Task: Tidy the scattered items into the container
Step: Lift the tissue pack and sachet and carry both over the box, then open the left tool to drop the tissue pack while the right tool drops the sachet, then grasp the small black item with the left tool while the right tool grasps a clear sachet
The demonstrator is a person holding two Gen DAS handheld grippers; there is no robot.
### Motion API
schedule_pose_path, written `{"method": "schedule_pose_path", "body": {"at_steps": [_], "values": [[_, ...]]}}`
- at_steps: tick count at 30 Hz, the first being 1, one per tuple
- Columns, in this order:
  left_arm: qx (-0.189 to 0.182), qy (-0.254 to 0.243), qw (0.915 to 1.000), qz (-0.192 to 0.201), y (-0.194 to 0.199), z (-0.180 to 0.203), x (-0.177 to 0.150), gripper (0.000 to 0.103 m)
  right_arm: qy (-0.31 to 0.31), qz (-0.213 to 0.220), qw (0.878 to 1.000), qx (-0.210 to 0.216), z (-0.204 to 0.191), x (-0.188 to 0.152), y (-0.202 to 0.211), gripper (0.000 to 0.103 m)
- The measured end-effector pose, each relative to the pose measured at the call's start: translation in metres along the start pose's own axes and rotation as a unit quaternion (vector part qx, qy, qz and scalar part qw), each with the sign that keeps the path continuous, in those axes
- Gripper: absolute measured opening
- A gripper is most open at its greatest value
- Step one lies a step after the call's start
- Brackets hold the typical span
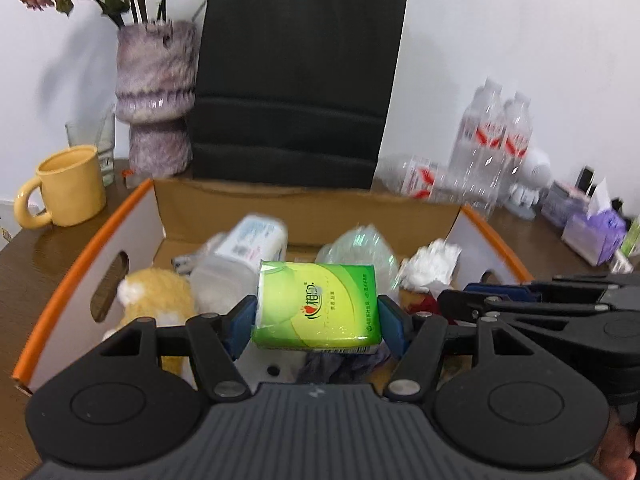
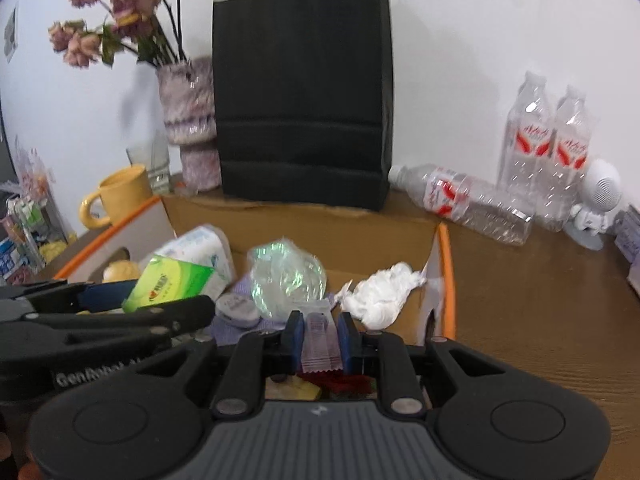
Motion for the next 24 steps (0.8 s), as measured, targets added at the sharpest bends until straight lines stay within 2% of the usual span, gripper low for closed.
{"method": "schedule_pose_path", "body": {"at_steps": [3,7,9,11,13,14,15,16,19,24], "values": [[0.001,-0.006,1.0000,-0.005,-0.003,-0.003,-0.003,0.066,0.014,-0.018,1.000,-0.008,-0.005,-0.007,-0.012,0.018],[0.003,-0.002,1.0000,-0.001,0.000,-0.006,-0.002,0.070,0.024,-0.019,0.999,-0.018,-0.008,-0.009,-0.012,0.020],[0.008,0.006,0.9999,0.009,0.005,-0.008,0.001,0.079,0.021,-0.022,0.999,-0.018,-0.006,-0.008,-0.011,0.023],[0.014,0.007,0.9996,0.024,0.013,-0.008,0.005,0.083,0.014,-0.020,1.000,-0.019,-0.004,-0.006,-0.008,0.029],[0.025,0.010,0.9988,0.042,0.023,-0.011,0.011,0.091,0.007,-0.014,1.000,-0.019,-0.001,-0.002,-0.003,0.047],[0.031,0.013,0.9981,0.052,0.028,-0.013,0.013,0.098,0.002,-0.008,1.000,-0.020,0.001,0.000,0.000,0.052],[0.032,0.017,0.9975,0.061,0.034,-0.015,0.015,0.103,-0.003,-0.003,1.000,-0.020,0.002,0.003,0.003,0.062],[0.028,0.021,0.9969,0.071,0.040,-0.016,0.017,0.103,-0.008,0.003,1.000,-0.017,0.004,0.005,0.007,0.070],[0.024,0.029,0.9955,0.087,0.058,-0.022,0.019,0.103,-0.016,0.019,1.000,0.000,0.001,0.011,0.019,0.081],[0.009,0.046,0.9936,0.103,0.085,-0.036,0.016,0.103,0.004,0.054,0.998,0.018,-0.016,0.016,0.041,0.089]]}}
Point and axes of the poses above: each gripper's, at about its wrist camera, not at the fingertips, and y roughly against the way its jaws point, z to its right, x to its top, the point moved 6 cm from there along -y, roughly the way its jaws point, and after that the axes turned 2 degrees about -x, right-handed, at the moved point
